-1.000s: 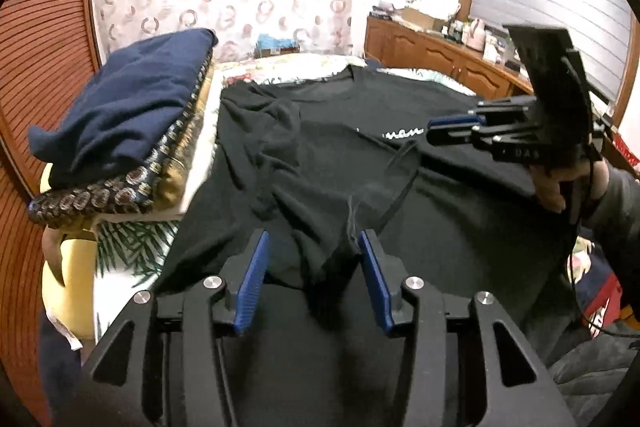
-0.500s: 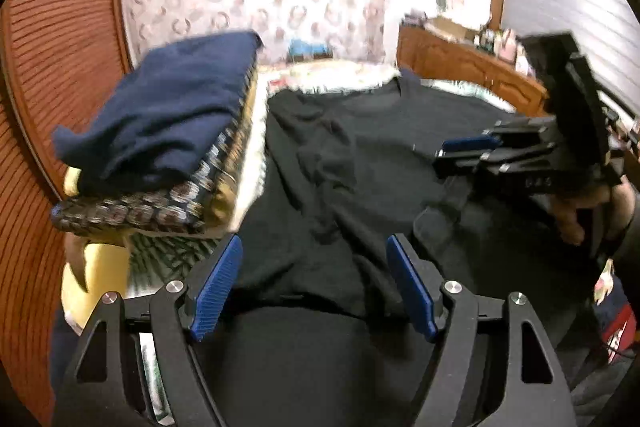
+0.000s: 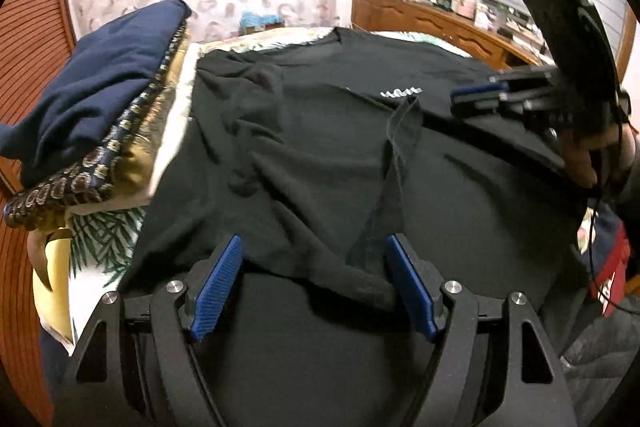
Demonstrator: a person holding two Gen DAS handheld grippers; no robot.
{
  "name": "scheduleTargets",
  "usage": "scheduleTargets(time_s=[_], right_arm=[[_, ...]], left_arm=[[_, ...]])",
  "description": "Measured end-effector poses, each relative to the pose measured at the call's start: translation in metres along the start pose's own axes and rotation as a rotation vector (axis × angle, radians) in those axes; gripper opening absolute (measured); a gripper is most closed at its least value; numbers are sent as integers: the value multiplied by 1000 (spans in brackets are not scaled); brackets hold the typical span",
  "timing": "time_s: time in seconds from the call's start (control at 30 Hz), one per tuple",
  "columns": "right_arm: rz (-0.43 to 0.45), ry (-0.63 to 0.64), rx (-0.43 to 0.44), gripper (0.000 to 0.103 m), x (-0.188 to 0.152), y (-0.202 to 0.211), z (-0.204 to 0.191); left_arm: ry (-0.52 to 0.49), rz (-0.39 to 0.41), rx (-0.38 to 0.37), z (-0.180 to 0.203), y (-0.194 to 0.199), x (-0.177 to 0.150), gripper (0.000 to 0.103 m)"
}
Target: Fold small clothes
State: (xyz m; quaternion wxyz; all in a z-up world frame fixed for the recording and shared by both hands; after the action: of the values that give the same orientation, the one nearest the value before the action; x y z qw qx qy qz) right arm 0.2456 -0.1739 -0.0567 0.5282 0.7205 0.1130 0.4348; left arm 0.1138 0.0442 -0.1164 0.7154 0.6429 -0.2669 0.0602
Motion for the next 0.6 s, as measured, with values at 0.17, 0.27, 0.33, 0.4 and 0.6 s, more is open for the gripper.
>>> scheduleTargets(time_s=[0.17,0.27,0.33,0.4,0.6], right_arm=[[40,-32,29,30,4,1,-2],[54,-43,36,30,9,-2,-4],[53,-54,38,30,12,-7,-7],[46,-50,31,31,9,-11,-9],[39,-70,-7,42,-5,-3,2]], left_arm=[[-8,-39,-4,5,-8,-1,75],[-17,-56,-16,9,-9,-6,75],[-19,-47,-20,10,-6,-7,75],[-12,-16,-30,9,2,-8,75],[13,73,-43,10,19,7,77]])
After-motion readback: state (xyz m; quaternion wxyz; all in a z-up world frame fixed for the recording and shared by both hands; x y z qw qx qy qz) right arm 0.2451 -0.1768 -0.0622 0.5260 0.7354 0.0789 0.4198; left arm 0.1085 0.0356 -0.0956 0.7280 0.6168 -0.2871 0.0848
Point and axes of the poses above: each gripper's, at about its wrist camera, not at the fingertips, and y roughly against the way its jaws point, z to its right, x to its top, the point moved 3 cm from there along -y, roughly the way its jaws point, and after that the axes turned 15 degrees about -z, right-handed, at the moved point
